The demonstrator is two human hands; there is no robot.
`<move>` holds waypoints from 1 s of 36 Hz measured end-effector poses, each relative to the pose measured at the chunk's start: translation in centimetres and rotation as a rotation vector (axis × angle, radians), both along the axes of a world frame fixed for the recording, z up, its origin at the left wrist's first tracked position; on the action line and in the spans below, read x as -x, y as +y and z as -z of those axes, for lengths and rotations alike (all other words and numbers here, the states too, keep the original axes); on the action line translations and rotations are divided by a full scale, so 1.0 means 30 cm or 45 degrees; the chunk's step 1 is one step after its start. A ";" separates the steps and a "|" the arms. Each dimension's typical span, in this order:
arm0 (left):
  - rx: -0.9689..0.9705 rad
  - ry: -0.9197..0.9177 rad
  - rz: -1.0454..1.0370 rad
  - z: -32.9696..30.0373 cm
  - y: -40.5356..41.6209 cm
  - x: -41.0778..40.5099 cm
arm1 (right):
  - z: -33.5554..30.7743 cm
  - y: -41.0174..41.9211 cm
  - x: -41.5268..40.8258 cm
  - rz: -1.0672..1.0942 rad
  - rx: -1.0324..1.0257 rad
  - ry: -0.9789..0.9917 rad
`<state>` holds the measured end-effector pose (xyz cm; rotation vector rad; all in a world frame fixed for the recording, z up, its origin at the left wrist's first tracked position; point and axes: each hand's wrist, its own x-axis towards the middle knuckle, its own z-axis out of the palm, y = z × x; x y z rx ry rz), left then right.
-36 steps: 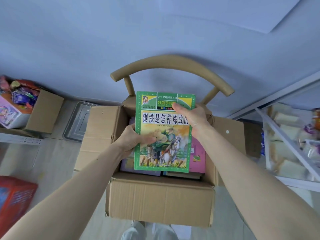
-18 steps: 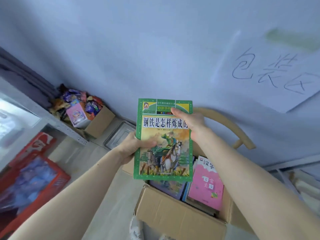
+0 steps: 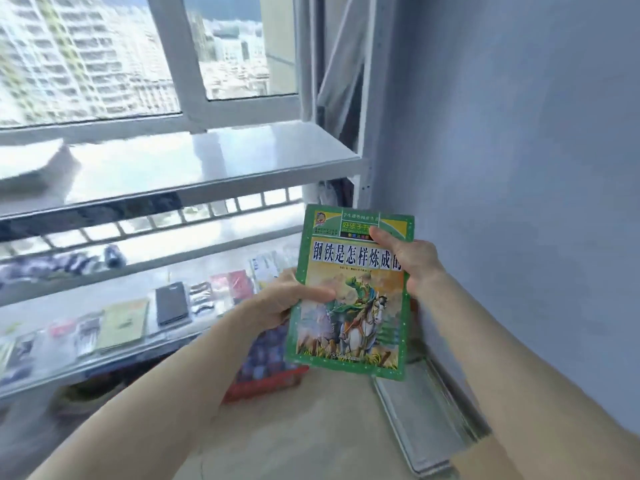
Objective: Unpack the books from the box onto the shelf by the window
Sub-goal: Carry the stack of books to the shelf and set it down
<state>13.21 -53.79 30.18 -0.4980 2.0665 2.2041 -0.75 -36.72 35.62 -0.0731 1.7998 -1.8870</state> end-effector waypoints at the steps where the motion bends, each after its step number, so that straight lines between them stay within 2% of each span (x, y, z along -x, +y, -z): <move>1: 0.026 0.017 -0.031 -0.038 -0.086 -0.053 | -0.031 -0.096 -0.034 -0.040 0.016 0.018; 10: 0.261 0.204 -0.357 -0.335 -0.755 -0.492 | -0.326 -0.857 -0.364 -0.368 0.258 0.121; 17: 0.388 0.336 -0.515 -0.475 -1.099 -0.667 | -0.488 -1.281 -0.490 -0.465 0.354 0.199; 25: 0.603 0.375 -0.808 -0.552 -1.418 -0.643 | -0.515 -1.687 -0.448 -0.583 0.441 0.342; 31: 0.698 0.454 -0.870 -0.523 -1.649 -0.530 | -0.511 -1.907 -0.352 -0.651 0.565 0.482; 36: 0.770 0.529 -0.918 -0.471 -1.787 -0.432 | -0.466 -2.024 -0.262 -0.600 0.599 0.608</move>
